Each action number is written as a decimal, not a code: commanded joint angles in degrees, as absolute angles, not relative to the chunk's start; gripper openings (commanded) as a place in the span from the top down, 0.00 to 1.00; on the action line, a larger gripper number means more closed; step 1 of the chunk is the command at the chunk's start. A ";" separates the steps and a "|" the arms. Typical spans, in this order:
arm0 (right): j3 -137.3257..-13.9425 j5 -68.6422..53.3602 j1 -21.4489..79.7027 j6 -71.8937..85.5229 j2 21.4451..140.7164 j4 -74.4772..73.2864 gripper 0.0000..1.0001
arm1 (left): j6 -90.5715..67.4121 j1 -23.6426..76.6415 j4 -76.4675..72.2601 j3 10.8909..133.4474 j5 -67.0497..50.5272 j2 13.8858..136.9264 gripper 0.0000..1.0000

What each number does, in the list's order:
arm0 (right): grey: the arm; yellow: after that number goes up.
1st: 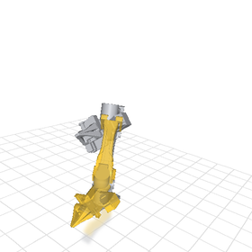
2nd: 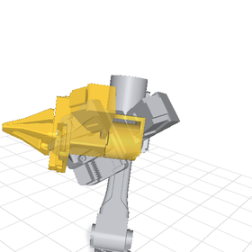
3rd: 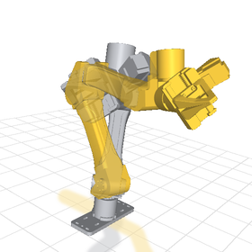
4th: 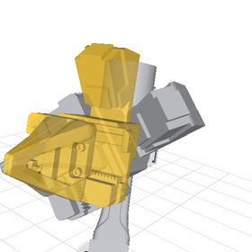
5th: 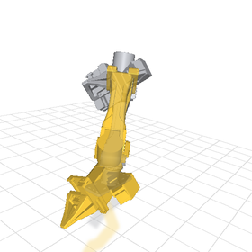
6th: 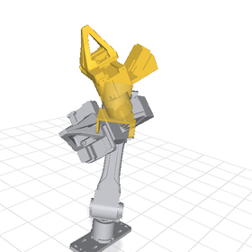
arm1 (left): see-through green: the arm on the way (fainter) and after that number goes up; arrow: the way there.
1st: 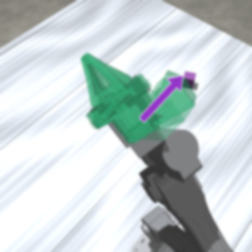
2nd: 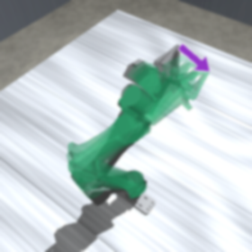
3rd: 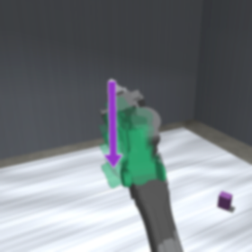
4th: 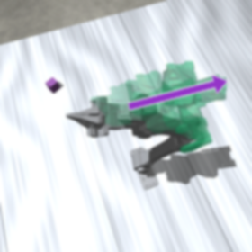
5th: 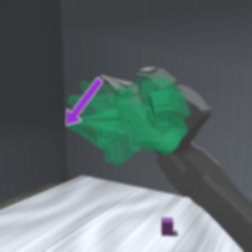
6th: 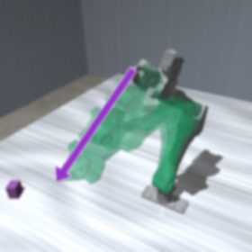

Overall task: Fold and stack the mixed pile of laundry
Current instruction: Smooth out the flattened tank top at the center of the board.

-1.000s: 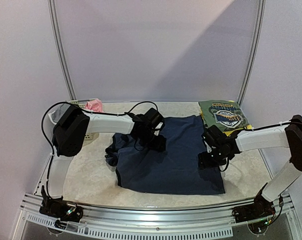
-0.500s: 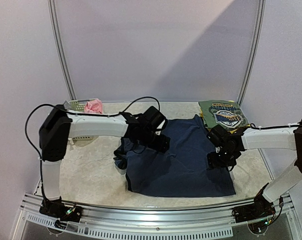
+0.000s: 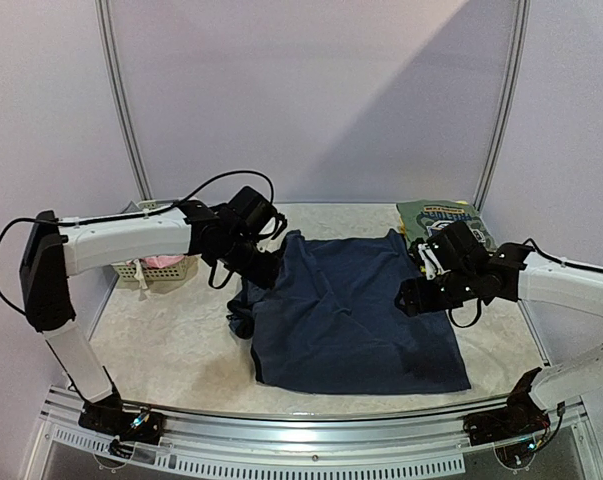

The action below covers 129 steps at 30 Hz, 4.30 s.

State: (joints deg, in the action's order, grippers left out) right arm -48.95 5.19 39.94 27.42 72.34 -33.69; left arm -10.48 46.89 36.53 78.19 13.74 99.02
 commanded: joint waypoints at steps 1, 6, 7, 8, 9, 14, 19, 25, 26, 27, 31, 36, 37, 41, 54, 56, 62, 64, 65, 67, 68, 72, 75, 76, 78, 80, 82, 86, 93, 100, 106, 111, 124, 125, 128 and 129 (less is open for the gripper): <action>-44.75 -3.98 42.59 26.52 70.15 -20.74 0.24 | -8.82 44.29 37.88 77.21 13.02 102.84 0.33; -42.03 -5.01 42.87 27.15 72.16 -16.28 0.24 | -9.52 43.51 37.18 79.17 12.44 107.89 0.36; -41.83 -4.79 42.89 27.16 73.04 -16.21 0.24 | -9.57 43.51 37.30 79.71 12.57 108.79 0.36; -41.57 -4.69 42.85 27.09 73.74 -16.13 0.24 | -9.72 43.39 37.08 80.00 12.60 109.66 0.38; -41.26 -4.60 42.82 27.03 74.27 -15.96 0.24 | -9.87 43.27 36.87 80.29 12.58 110.43 0.39; -39.73 -4.34 42.83 27.32 77.23 -14.95 0.24 | -10.05 43.08 36.25 82.03 14.87 114.45 0.48; -38.82 -2.67 42.88 28.46 81.41 -15.68 0.24 | -10.46 42.64 34.23 82.27 17.64 116.23 0.68; -37.78 -0.56 42.86 31.28 85.16 -16.63 0.24 | -10.36 42.58 32.97 81.48 21.93 114.07 1.00; -37.67 -0.39 42.84 31.80 85.52 -16.78 0.24 | -10.11 42.49 33.52 81.62 22.53 113.47 1.00; -37.74 -0.36 42.88 32.03 85.85 -17.04 0.24 | -9.99 42.20 34.23 81.83 23.13 112.96 1.00; -38.27 1.99 42.87 33.02 88.09 -18.56 0.24 | -9.34 39.42 36.91 81.97 24.35 109.86 1.00; -38.36 2.24 42.86 33.81 90.32 -19.27 0.24 | -8.40 34.20 39.46 83.11 24.51 107.18 1.00; -38.45 2.15 42.81 33.83 90.67 -19.35 0.24 | -8.10 33.25 40.01 83.76 24.58 107.25 1.00; -38.84 1.98 42.81 34.01 92.81 -19.45 0.24 | -7.21 28.88 41.34 87.18 24.08 110.00 1.00; -39.50 2.13 42.80 34.03 94.24 -20.42 0.24 | -6.35 23.52 48.44 104.43 30.21 125.96 0.91; -39.86 1.87 42.85 33.72 93.97 -20.28 0.24 | -6.98 23.83 48.31 103.65 30.01 125.63 0.81; -42.07 -3.10 43.17 31.47 91.83 -19.60 0.25 | -7.64 26.93 44.54 95.12 31.43 116.11 0.30; -43.37 -3.69 43.39 30.43 90.85 -20.29 0.25 | -8.40 28.33 43.98 91.21 31.63 110.59 0.23; -44.27 -3.91 43.57 29.92 90.15 -20.77 0.25 | -8.98 29.02 43.50 87.89 31.38 108.10 0.22; -45.23 -4.44 43.72 28.97 89.09 -21.29 0.25 | -10.71 30.26 42.88 82.70 29.86 103.09 0.22; -45.67 -4.81 43.71 28.71 88.28 -21.46 0.25 | -11.65 31.02 41.95 79.74 28.86 100.71 0.23; -46.94 -5.98 43.86 27.40 85.70 -21.77 0.24 | -15.34 32.68 37.61 67.37 21.56 91.25 0.27; -48.19 -6.80 44.28 26.71 84.00 -21.99 0.24 | -18.39 34.41 35.08 59.67 18.79 86.26 0.29; -48.63 -6.92 44.51 26.45 83.64 -22.39 0.24 | -18.92 35.01 34.39 57.63 17.85 85.39 0.30; -49.39 -6.79 45.00 25.71 82.22 -23.08 0.24 | -19.86 35.62 32.22 53.42 14.61 83.35 0.31; -49.56 -6.20 45.14 25.21 80.73 -23.64 0.23 | -20.90 35.75 29.49 49.33 11.60 81.49 0.32; -49.66 -4.86 45.10 24.99 78.86 -24.08 0.23 | -21.57 35.77 27.05 46.07 9.11 79.99 0.33; -49.49 -2.30 45.15 24.95 76.85 -24.20 0.22 | -21.54 35.77 21.72 41.95 3.33 79.77 0.37; -48.64 -2.02 45.17 25.72 76.73 -23.78 0.22 | -21.73 35.86 15.19 39.62 2.09 82.79 0.46; -47.20 -1.34 45.13 26.60 76.59 -23.23 0.22 | -20.57 35.86 11.71 40.81 3.15 87.58 0.84; -46.12 2.16 45.17 27.30 75.53 -22.47 0.21 | -21.80 35.86 23.19 44.26 7.10 84.85 1.00; -46.05 7.14 45.16 28.74 76.52 -22.17 0.21 | -23.83 35.82 36.96 46.61 12.14 77.33 1.00; -45.79 11.05 45.16 29.21 81.15 -19.48 0.21 | -37.53 35.03 55.59 49.20 21.53 68.15 1.00; -45.71 11.10 45.13 28.94 81.34 -19.21 0.21 | -38.41 34.79 56.18 49.02 21.46 67.90 1.00; -45.64 11.29 45.15 28.76 82.01 -18.49 0.21 | -41.48 34.55 57.73 48.26 22.59 68.51 1.00; -45.50 11.13 45.13 28.74 82.21 -18.21 0.21 | -42.57 34.56 58.16 47.86 23.60 68.88 1.00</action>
